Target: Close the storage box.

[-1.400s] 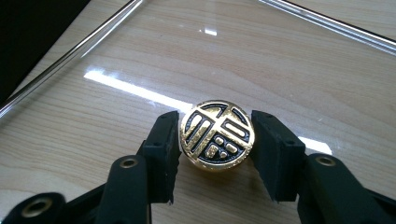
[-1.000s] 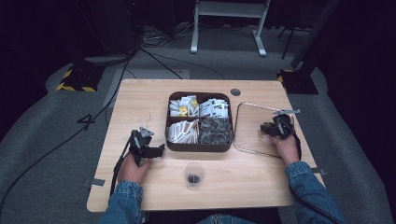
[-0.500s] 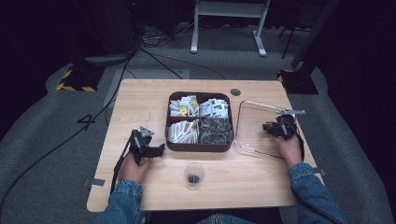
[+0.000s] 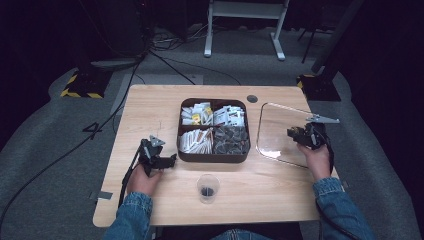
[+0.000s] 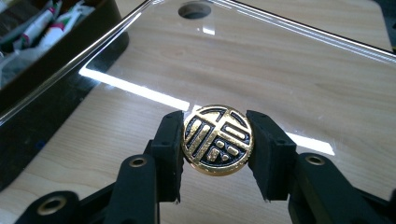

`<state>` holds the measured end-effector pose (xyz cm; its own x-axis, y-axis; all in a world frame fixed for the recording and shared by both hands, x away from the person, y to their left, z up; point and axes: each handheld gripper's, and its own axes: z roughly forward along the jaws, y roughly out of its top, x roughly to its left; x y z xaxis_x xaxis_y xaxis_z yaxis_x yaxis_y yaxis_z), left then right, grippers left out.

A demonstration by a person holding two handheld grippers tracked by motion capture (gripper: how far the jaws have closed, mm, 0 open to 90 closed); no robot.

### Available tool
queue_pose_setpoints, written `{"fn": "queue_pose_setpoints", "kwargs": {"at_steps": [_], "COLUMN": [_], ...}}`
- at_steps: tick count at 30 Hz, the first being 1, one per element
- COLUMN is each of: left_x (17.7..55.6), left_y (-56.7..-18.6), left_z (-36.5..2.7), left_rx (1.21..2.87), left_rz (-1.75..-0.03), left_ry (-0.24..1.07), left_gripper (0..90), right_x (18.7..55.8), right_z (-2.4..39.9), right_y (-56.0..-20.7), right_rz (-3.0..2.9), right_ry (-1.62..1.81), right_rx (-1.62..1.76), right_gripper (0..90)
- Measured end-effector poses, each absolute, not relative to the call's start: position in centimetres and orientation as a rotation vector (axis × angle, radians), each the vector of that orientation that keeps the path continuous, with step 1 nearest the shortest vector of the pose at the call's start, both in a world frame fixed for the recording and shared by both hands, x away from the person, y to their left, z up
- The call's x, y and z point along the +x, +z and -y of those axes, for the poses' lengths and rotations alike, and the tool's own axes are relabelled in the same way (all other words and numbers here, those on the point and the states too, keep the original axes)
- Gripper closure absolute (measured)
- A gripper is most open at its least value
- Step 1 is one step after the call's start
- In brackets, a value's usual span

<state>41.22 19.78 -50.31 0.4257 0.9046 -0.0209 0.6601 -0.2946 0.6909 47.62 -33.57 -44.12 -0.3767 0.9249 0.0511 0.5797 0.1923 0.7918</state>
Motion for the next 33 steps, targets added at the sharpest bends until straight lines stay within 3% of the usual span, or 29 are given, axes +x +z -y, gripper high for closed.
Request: {"fn": "queue_pose_setpoints", "kwargs": {"at_steps": [33], "left_x": [41.5], "left_y": [-50.3], "left_z": [-19.7], "left_rx": [2.028], "left_rz": [-1.368], "left_ry": [0.518], "left_gripper": [14.9], "right_x": [49.4], "right_z": [28.7], "right_y": [-38.6], "right_rz": [-2.076], "right_ry": [1.102], "right_rx": [1.343], "right_gripper": [58.4]}}
